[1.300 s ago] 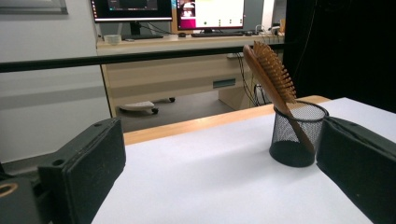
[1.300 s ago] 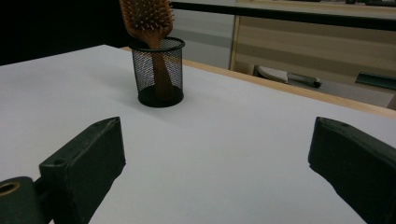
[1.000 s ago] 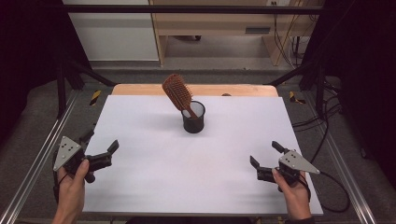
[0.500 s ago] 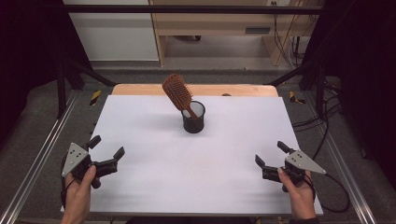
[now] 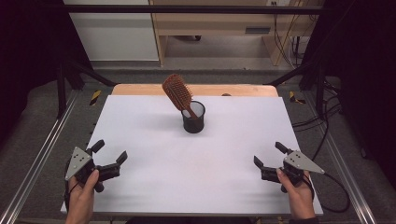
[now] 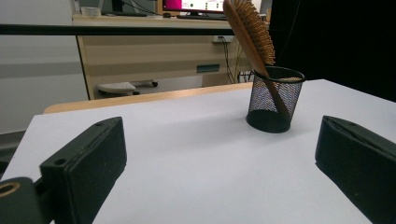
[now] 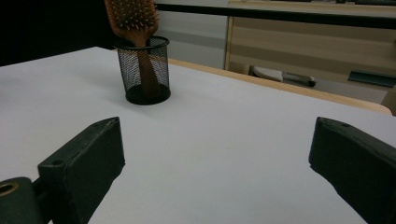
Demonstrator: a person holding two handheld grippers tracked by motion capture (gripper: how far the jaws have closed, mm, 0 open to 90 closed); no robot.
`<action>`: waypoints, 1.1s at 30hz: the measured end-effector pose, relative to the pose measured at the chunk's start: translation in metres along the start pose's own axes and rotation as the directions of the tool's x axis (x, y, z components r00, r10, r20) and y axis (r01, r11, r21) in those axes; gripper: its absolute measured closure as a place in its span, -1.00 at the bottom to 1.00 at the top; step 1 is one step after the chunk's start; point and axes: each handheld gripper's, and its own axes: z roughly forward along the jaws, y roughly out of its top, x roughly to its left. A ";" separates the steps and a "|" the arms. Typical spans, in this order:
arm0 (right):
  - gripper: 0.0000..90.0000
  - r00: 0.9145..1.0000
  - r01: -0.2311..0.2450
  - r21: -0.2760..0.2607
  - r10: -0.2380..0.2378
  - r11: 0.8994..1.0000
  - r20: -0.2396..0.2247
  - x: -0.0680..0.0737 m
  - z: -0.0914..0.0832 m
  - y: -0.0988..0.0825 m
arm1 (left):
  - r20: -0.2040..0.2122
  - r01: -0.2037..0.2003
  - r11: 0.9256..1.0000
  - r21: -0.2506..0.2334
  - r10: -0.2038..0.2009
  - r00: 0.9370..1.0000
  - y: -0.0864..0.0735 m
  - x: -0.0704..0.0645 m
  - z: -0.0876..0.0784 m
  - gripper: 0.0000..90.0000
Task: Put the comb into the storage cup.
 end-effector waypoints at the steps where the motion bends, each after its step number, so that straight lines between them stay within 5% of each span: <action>1: -0.92 1.000 0.002 -0.002 -0.002 1.000 -0.005 0.000 0.000 0.000 | 0.002 0.001 1.000 -0.001 -0.001 1.000 0.000 -0.001 0.000 -0.95; 17: -0.92 0.998 -0.003 -0.004 0.003 1.000 -0.066 0.008 0.006 -0.003 | 0.037 0.010 1.000 0.012 -0.010 0.999 -0.010 -0.010 0.001 -0.95; 33: -0.92 0.995 0.001 0.012 0.000 1.000 -0.103 0.016 0.013 -0.004 | 0.034 0.024 0.999 -0.024 -0.023 0.999 -0.009 -0.012 -0.006 -0.94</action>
